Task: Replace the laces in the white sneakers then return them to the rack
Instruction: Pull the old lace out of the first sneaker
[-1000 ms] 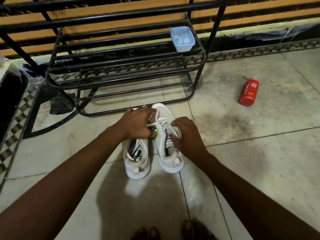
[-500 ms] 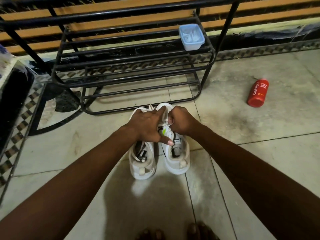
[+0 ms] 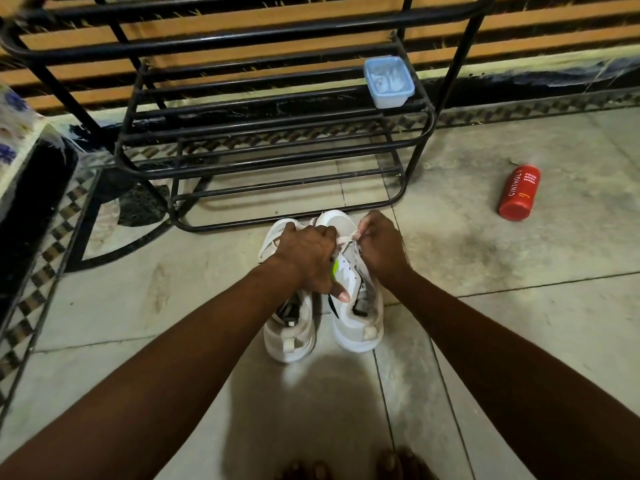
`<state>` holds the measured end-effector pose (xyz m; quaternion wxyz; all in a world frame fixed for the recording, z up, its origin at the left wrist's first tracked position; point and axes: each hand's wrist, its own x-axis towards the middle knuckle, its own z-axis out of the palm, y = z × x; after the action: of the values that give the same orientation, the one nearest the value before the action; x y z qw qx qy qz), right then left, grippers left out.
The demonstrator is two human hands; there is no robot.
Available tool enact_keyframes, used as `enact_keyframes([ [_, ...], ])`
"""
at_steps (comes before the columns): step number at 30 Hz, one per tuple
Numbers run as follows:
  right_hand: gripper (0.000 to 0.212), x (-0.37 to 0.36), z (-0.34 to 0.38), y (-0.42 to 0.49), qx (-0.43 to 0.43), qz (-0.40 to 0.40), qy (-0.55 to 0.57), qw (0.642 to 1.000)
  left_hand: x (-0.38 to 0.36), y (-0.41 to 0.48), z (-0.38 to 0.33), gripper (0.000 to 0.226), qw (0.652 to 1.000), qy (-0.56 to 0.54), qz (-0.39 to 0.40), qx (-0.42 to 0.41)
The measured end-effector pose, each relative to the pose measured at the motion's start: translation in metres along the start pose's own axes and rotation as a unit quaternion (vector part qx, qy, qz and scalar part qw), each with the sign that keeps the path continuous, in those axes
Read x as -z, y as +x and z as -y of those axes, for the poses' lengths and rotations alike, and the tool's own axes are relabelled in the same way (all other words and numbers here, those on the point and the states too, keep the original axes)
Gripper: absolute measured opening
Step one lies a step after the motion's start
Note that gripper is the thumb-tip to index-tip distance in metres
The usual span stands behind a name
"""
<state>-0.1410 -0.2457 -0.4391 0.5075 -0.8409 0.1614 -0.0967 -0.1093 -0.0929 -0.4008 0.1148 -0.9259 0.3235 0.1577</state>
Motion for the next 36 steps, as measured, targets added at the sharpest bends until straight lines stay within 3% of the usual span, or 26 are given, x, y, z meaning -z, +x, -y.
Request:
enact_keyframes([
  [2,0.020,0.001,0.003,0.009,-0.133,-0.008,0.116,0.984,-0.001,0.000,-0.001,0.131,1.000,0.002,0.000,-0.001],
  [3,0.025,0.002,0.003,0.013,-0.152,0.012,0.146,0.977,-0.001,0.000,-0.001,0.132,1.000,0.004,0.002,-0.001],
  [4,0.028,0.006,0.004,0.013,-0.128,0.045,0.126,0.983,-0.001,0.000,-0.001,0.134,1.000,0.005,0.004,-0.001],
  [6,0.022,0.017,0.007,0.014,-0.001,0.124,-0.025,0.992,-0.001,0.002,-0.002,0.139,1.000,0.006,0.011,0.003],
  [8,0.012,0.027,0.009,0.017,0.120,0.179,-0.148,0.965,-0.001,0.003,-0.002,0.144,1.000,0.006,0.020,0.008],
  [10,0.007,0.034,0.011,0.022,0.132,0.228,-0.160,0.951,-0.001,0.004,-0.002,0.145,1.000,0.004,0.024,0.009],
  [11,0.005,0.035,0.012,0.023,0.096,0.242,-0.115,0.959,-0.001,0.005,-0.002,0.144,1.000,0.004,0.023,0.008],
  [13,0.008,0.032,0.015,0.020,-0.072,0.199,0.110,0.971,-0.001,0.005,-0.003,0.138,1.000,0.006,0.016,0.003],
  [15,0.020,0.026,0.017,0.020,-0.262,0.113,0.341,0.896,0.000,0.006,-0.004,0.136,1.000,0.013,0.015,-0.002],
  [16,0.024,0.024,0.016,0.020,-0.289,0.103,0.370,0.877,0.000,0.006,-0.004,0.137,1.000,0.016,0.018,-0.003],
  [17,0.024,0.025,0.016,0.019,-0.271,0.119,0.331,0.896,0.000,0.007,-0.005,0.137,1.000,0.017,0.021,-0.004],
  [19,0.022,0.036,0.018,0.021,-0.121,0.212,0.086,0.966,0.001,0.008,-0.005,0.138,1.000,0.017,0.025,-0.006],
  [21,0.017,0.046,0.020,0.027,0.016,0.267,-0.091,0.959,0.001,0.008,-0.005,0.138,1.000,0.016,0.024,-0.004],
  [22,0.014,0.049,0.019,0.028,0.028,0.268,-0.080,0.960,0.000,0.008,-0.004,0.136,1.000,0.014,0.022,-0.003],
  [24,0.012,0.051,0.017,0.027,-0.068,0.191,0.113,0.973,0.000,0.009,-0.004,0.135,1.000,0.008,0.019,-0.003],
  [25,0.014,0.052,0.013,0.026,-0.168,0.134,0.262,0.941,0.000,0.010,-0.004,0.136,1.000,0.008,0.020,-0.003],
  [26,0.017,0.051,0.006,0.024,-0.259,0.104,0.390,0.878,-0.001,0.010,-0.004,0.137,1.000,0.009,0.022,-0.003],
  [27,0.018,0.051,-0.003,0.022,-0.312,0.098,0.451,0.830,-0.001,0.010,-0.004,0.138,1.000,0.010,0.024,-0.003],
  [28,0.019,0.052,-0.010,0.018,-0.327,0.115,0.446,0.825,-0.002,0.010,-0.004,0.139,1.000,0.010,0.026,-0.002],
  [31,0.023,0.059,-0.015,0.007,-0.202,0.187,0.199,0.940,-0.003,0.009,-0.004,0.138,0.999,0.004,0.032,-0.005],
  [32,0.022,0.062,-0.013,0.007,-0.151,0.185,0.145,0.960,-0.003,0.008,-0.004,0.137,0.999,0.003,0.032,-0.006],
  [34,0.013,0.070,-0.002,0.011,-0.104,0.130,0.177,0.970,-0.002,0.009,-0.004,0.135,1.000,0.003,0.029,-0.009],
  [36,0.027,0.080,0.004,0.019,-0.143,0.044,0.323,0.935,-0.001,0.011,-0.005,0.133,1.000,0.006,0.026,-0.009],
])
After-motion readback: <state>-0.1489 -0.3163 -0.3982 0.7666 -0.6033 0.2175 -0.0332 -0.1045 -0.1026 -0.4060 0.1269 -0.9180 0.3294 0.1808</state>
